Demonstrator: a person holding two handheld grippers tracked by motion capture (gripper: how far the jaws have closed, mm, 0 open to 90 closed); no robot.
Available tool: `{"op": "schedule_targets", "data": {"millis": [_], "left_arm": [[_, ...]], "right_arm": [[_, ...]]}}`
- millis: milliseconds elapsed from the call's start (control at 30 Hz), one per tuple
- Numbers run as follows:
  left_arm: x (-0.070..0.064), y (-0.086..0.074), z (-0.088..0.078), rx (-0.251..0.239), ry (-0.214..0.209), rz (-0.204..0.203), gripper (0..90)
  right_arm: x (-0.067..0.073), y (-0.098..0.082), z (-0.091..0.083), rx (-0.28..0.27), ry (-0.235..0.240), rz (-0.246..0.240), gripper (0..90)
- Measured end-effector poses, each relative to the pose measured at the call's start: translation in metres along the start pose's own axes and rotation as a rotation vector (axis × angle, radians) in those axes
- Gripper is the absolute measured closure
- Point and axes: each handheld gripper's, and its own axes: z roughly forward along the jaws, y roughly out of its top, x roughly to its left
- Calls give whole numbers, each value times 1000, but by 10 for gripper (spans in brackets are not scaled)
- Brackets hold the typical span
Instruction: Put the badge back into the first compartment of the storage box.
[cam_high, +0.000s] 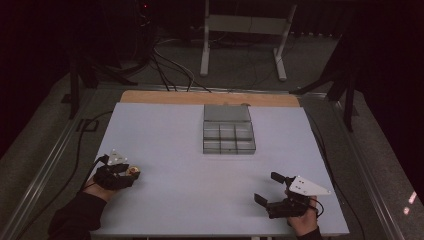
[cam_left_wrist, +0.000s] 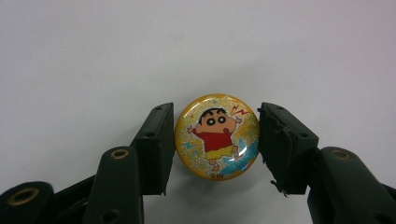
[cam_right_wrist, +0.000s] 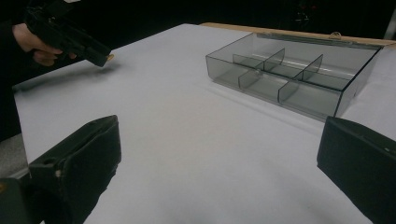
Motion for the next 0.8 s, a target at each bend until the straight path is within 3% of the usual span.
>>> {"op": "schedule_targets", "data": {"millis": [800], "left_arm": [[-28, 34, 8, 0, -117, 103, 483]], "right_arm": [[0, 0, 0, -1, 0, 3, 0]]}}
